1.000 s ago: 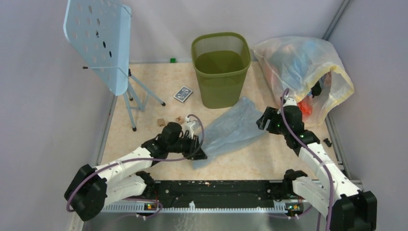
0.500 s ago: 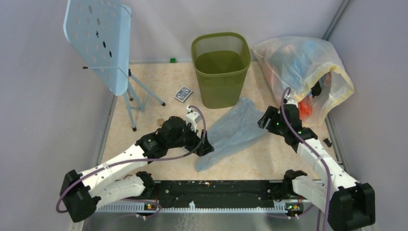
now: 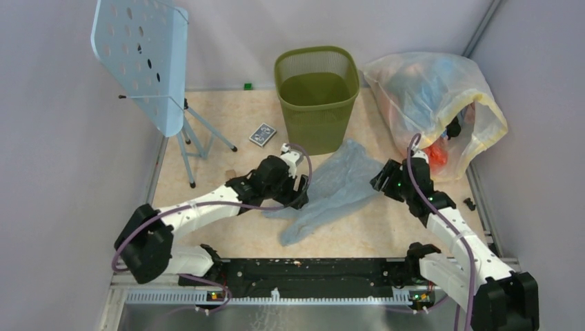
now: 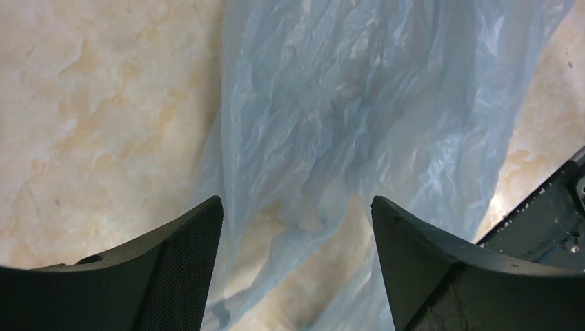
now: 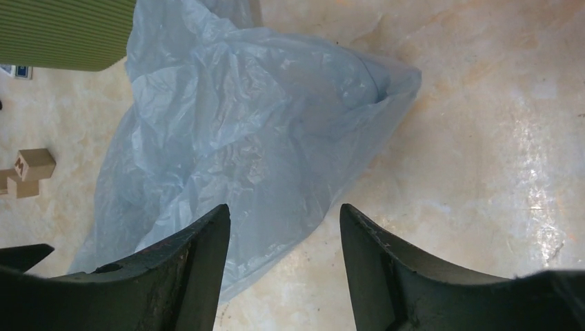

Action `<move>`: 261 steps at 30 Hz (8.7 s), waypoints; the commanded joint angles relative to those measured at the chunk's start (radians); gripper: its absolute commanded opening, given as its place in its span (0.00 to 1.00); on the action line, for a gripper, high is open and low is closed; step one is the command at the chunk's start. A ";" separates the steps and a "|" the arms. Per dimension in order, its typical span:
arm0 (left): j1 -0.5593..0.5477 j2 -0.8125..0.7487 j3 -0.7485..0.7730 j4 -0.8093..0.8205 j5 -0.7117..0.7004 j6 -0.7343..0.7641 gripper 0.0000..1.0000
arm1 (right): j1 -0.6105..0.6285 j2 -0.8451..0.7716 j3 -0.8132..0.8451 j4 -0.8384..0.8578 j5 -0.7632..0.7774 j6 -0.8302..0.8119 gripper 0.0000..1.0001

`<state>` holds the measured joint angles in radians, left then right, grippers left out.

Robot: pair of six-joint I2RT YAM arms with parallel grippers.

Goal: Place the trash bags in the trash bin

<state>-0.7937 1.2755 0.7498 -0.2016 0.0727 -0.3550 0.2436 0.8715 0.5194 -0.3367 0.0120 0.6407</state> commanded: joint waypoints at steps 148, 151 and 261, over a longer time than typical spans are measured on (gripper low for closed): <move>0.423 0.320 0.893 0.169 0.467 -0.152 0.11 | 0.251 1.202 1.896 -0.304 0.130 -0.542 0.32; 0.430 0.292 0.889 0.172 0.485 -0.164 0.19 | 0.262 1.256 1.903 -0.335 0.137 -0.550 0.23; 0.033 -0.181 0.494 0.097 -0.378 0.240 0.00 | 0.237 0.012 0.744 -0.293 0.027 -0.385 0.70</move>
<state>-0.7670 1.1255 1.2736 -0.1719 -0.2588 -0.0826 0.4755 0.9245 1.1919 -0.6018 0.0345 0.4740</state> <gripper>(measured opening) 0.005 0.606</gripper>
